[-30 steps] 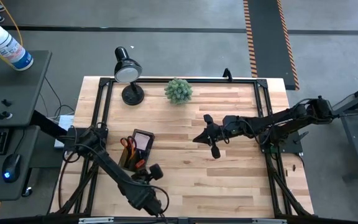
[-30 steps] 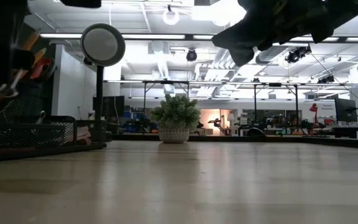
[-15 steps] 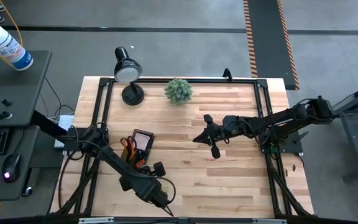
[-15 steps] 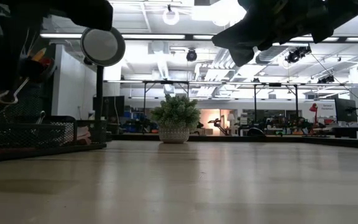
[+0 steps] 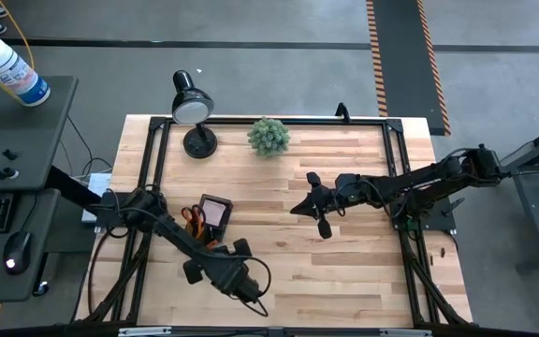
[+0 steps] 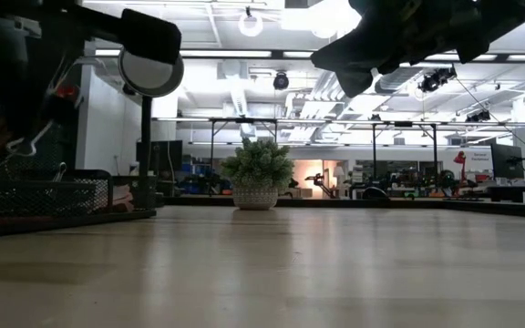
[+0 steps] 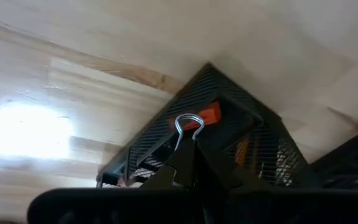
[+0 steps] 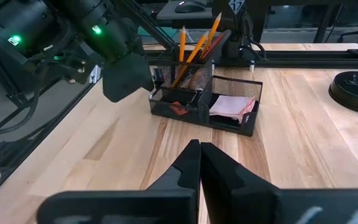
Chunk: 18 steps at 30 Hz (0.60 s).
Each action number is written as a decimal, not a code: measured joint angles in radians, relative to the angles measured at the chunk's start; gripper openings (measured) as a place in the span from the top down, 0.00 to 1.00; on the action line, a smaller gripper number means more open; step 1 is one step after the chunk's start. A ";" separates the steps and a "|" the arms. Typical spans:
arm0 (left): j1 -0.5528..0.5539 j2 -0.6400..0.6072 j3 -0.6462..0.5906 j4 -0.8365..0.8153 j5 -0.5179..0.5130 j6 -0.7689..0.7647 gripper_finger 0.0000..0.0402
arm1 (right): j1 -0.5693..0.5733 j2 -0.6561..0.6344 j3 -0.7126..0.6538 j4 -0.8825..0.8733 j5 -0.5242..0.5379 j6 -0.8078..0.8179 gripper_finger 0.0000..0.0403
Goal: Pick and place office supplies into organizer
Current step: Put the black binder clip into the desk organizer
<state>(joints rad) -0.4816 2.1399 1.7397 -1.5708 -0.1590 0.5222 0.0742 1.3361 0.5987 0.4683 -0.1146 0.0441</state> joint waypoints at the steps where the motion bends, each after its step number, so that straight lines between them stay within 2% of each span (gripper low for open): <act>1: 0.000 0.000 -0.002 0.000 0.005 0.002 1.00 | 0.000 0.000 0.000 0.000 0.000 0.000 0.99; 11: -0.004 -0.001 -0.177 0.000 0.008 0.026 1.00 | 0.000 0.000 0.000 0.000 0.000 0.000 1.00; 18: -0.004 -0.001 -0.198 0.000 -0.013 0.027 1.00 | 0.000 0.000 0.000 0.000 0.009 0.000 0.99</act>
<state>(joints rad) -0.4854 2.1391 1.5414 -1.5707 -0.1719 0.5495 0.0742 1.3361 0.5987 0.4683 -0.1055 0.0438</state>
